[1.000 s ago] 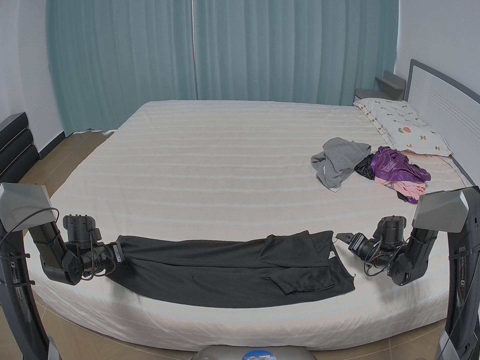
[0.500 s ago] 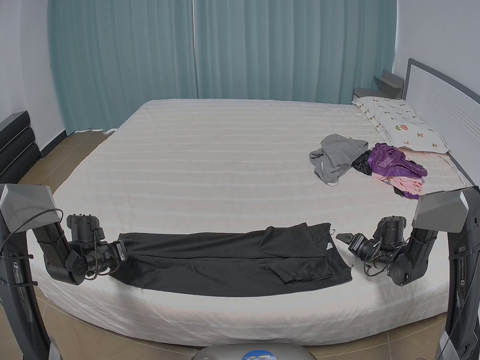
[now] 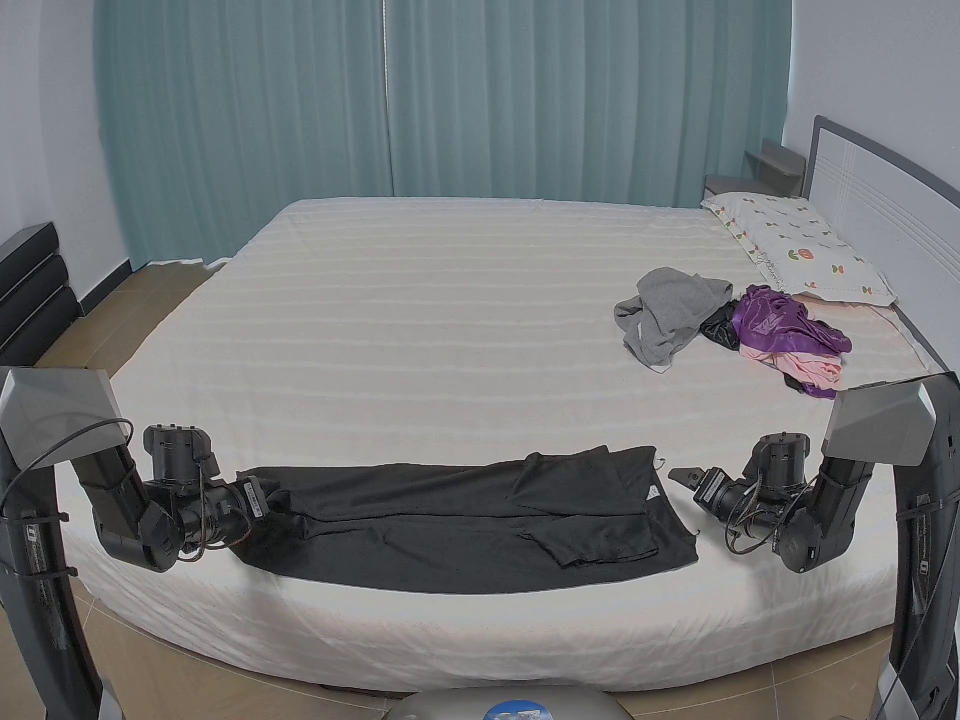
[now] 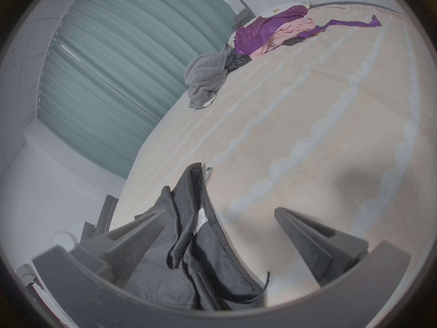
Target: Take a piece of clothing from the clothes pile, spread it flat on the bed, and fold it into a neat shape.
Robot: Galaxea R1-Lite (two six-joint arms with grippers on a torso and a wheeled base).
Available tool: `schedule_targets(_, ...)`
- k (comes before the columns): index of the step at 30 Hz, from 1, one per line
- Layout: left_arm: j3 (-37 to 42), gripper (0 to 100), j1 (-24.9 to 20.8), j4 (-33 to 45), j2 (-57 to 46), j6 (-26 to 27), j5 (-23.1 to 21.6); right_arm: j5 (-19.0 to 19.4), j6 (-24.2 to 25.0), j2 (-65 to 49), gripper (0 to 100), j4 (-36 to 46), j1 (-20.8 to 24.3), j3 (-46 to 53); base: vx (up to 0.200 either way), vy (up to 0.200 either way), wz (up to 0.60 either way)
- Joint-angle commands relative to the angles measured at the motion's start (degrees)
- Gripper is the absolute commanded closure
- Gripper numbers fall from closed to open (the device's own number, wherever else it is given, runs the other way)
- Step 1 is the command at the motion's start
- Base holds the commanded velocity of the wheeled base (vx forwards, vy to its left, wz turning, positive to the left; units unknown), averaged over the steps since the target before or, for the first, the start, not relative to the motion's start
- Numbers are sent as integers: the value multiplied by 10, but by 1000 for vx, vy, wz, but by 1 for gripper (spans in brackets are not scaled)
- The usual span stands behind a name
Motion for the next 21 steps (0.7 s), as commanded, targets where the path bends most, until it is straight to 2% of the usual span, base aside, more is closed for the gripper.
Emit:
schedule_targets(1,0,100,-9,0,-24,-14,4,0,0,1,0,0,0,0,0,-200,0)
schedule_targets(7,26,100,-45,1,-77,-31,29,0,0,1,0,0,0,0,0,-200,0)
schedule_targets(14,25,100,-95,5,-100,-32,83,0,-1,1,0,0,0,0,0,-200,0)
schedule_targets(21,2,100,-136,14,-100,-32,107,0,-1,1,0,0,0,1,0,-200,0)
